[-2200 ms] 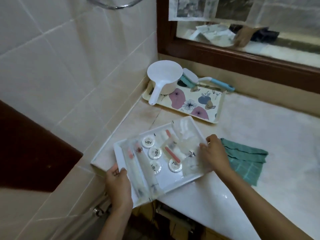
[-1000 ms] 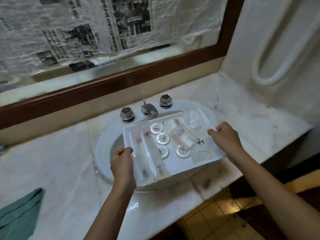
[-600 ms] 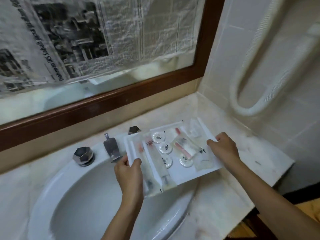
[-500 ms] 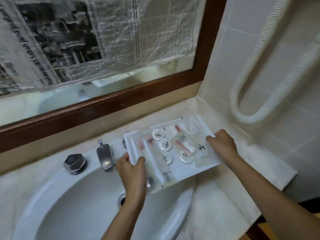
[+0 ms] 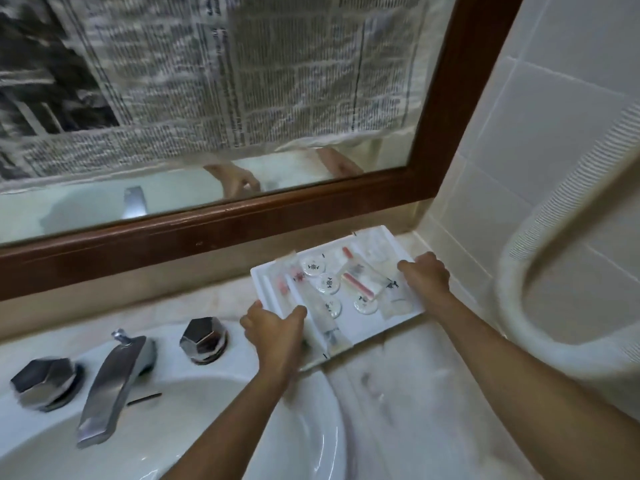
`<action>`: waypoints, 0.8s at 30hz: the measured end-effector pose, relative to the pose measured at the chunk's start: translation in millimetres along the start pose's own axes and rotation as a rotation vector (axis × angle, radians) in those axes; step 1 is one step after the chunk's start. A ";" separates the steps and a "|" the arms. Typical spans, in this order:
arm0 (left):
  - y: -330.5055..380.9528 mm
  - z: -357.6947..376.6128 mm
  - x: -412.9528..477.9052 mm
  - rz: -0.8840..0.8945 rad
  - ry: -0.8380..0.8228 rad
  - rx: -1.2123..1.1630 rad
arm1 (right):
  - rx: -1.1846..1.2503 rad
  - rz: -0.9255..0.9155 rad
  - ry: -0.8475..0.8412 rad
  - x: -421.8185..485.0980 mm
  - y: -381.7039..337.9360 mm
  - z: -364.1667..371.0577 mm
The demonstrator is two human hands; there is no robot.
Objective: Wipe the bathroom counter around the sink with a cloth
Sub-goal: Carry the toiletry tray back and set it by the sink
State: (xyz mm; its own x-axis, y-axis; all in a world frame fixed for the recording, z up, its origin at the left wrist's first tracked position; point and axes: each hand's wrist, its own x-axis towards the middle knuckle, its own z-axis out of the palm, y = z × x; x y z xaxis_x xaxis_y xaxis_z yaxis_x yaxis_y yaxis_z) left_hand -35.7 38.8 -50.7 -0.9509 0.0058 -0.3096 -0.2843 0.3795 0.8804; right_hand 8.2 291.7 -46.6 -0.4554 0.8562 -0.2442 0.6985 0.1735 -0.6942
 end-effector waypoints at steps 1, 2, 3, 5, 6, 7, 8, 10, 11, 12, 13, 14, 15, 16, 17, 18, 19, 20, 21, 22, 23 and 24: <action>1.6 5.0 4.6 0.004 -0.008 0.030 | 0.001 0.008 -0.001 6.4 1.3 3.2; 3.2 10.6 9.6 0.010 -0.011 0.058 | -0.004 0.017 -0.003 14.7 4.6 7.1; 5.1 15.8 14.5 0.013 -0.013 0.079 | -0.011 0.027 -0.002 19.3 6.1 9.3; 9.4 23.6 22.7 -0.003 -0.028 0.126 | -0.017 0.039 0.007 25.8 10.9 13.8; 11.3 26.3 25.6 -0.012 -0.039 0.143 | -0.016 0.041 0.015 27.7 13.5 15.3; 12.5 29.1 27.7 -0.021 -0.048 0.157 | -0.015 0.045 0.019 28.3 15.4 16.1; 13.0 31.8 29.1 -0.026 -0.058 0.172 | -0.025 0.044 0.028 29.8 17.3 17.0; 13.5 35.7 29.6 -0.035 -0.073 0.199 | -0.063 0.039 0.043 30.9 19.3 17.6; 13.5 36.6 29.6 -0.042 -0.079 0.206 | -0.081 0.029 0.050 30.7 19.5 17.9; 14.2 37.4 28.9 -0.044 -0.085 0.211 | -0.099 0.011 0.057 31.2 20.1 18.1; 15.5 37.8 27.6 -0.042 -0.096 0.214 | -0.118 -0.011 0.061 30.6 19.8 17.2; 16.6 37.6 26.1 -0.037 -0.105 0.217 | -0.134 -0.041 0.064 30.0 19.9 16.3; 16.6 37.2 25.7 -0.032 -0.116 0.223 | -0.142 -0.071 0.059 29.0 19.7 15.3; 16.0 36.9 25.5 -0.025 -0.130 0.229 | -0.141 -0.097 0.047 28.5 19.2 14.5; 15.6 35.6 24.3 -0.019 -0.151 0.228 | -0.127 -0.117 0.034 26.6 17.7 12.8; 15.5 33.6 22.6 -0.015 -0.178 0.210 | -0.104 -0.132 0.024 25.3 16.6 11.5; 15.8 31.0 21.0 -0.017 -0.210 0.175 | -0.078 -0.139 0.015 22.9 14.4 9.5; 17.2 28.2 18.9 -0.023 -0.244 0.128 | -0.053 -0.135 0.001 21.4 12.9 7.9; 18.0 26.4 17.4 -0.034 -0.269 0.086 | -0.031 -0.127 -0.016 20.0 12.3 6.5; 17.7 24.7 16.9 -0.037 -0.286 0.055 | -0.003 -0.121 -0.035 19.0 12.1 5.5; 18.0 23.5 15.8 -0.036 -0.306 0.032 | 0.028 -0.113 -0.058 17.8 11.9 4.5; 16.9 23.5 14.8 -0.036 -0.329 0.016 | 0.054 -0.105 -0.079 17.8 12.8 4.0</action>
State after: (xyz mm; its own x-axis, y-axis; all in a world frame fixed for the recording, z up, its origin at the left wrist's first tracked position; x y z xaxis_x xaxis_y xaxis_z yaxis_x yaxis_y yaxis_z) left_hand -51.7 67.1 -48.8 -0.8489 0.2892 -0.4424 -0.3129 0.3994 0.8617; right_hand 6.9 307.2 -62.5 -0.5674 0.7936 -0.2194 0.6154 0.2317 -0.7534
